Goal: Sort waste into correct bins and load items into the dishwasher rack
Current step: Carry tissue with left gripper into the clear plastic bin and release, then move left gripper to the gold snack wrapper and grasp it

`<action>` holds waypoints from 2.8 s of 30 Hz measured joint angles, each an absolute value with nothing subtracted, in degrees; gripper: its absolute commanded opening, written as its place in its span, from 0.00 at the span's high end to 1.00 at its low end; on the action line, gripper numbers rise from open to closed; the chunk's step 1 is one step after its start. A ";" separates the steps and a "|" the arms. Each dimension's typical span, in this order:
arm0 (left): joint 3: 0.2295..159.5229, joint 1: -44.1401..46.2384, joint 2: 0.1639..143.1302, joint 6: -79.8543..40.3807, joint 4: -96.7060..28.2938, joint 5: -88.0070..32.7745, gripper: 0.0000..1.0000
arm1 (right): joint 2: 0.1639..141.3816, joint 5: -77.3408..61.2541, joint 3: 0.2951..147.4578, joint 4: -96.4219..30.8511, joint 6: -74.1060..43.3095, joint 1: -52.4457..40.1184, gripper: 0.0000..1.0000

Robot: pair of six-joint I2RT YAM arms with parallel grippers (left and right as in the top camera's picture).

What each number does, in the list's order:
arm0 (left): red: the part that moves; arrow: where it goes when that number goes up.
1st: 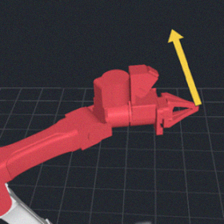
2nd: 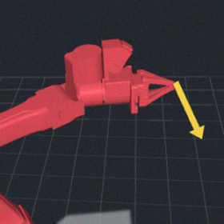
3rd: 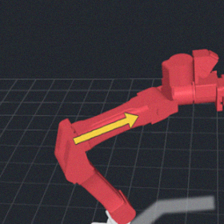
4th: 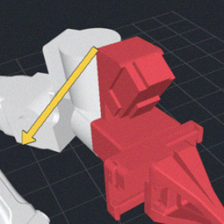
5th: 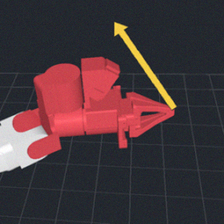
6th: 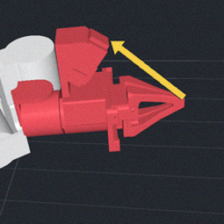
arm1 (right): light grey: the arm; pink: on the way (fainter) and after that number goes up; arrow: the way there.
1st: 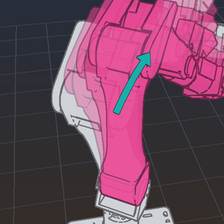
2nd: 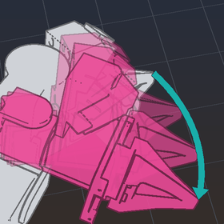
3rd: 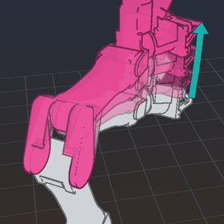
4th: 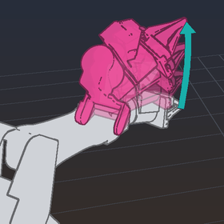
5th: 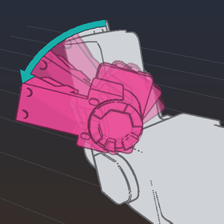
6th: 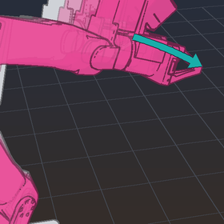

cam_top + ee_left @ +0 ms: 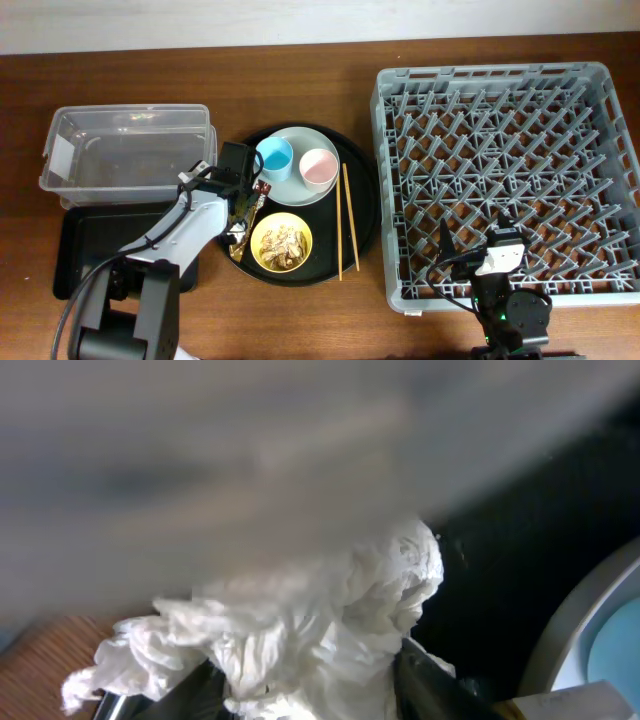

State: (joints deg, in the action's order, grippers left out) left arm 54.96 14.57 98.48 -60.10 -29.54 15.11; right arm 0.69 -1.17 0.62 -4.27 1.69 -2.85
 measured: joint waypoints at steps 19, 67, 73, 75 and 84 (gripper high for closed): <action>54.96 14.57 75.37 -56.03 -36.32 14.37 1.00 | 0.69 -1.17 0.62 -4.27 1.74 -2.85 0.02; 74.28 -9.41 103.00 -23.97 -24.10 11.55 0.19 | 0.69 -1.17 0.62 -4.27 1.72 -2.85 0.01; 80.64 -9.39 98.87 -22.63 -39.07 -0.34 0.55 | 0.69 -1.17 0.62 -4.27 1.69 -2.85 0.02; 81.43 -8.23 93.19 -22.68 -47.42 -8.97 0.56 | 0.69 -1.19 0.62 -4.27 1.72 -2.85 0.02; 81.67 17.47 90.98 -19.18 -68.49 -4.84 0.49 | 0.69 -1.17 0.62 -4.27 1.72 -2.85 0.02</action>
State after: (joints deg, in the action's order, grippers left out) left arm 81.67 17.47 90.98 -19.18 -68.49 -4.84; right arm 0.69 -1.17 0.62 -4.27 1.72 -2.85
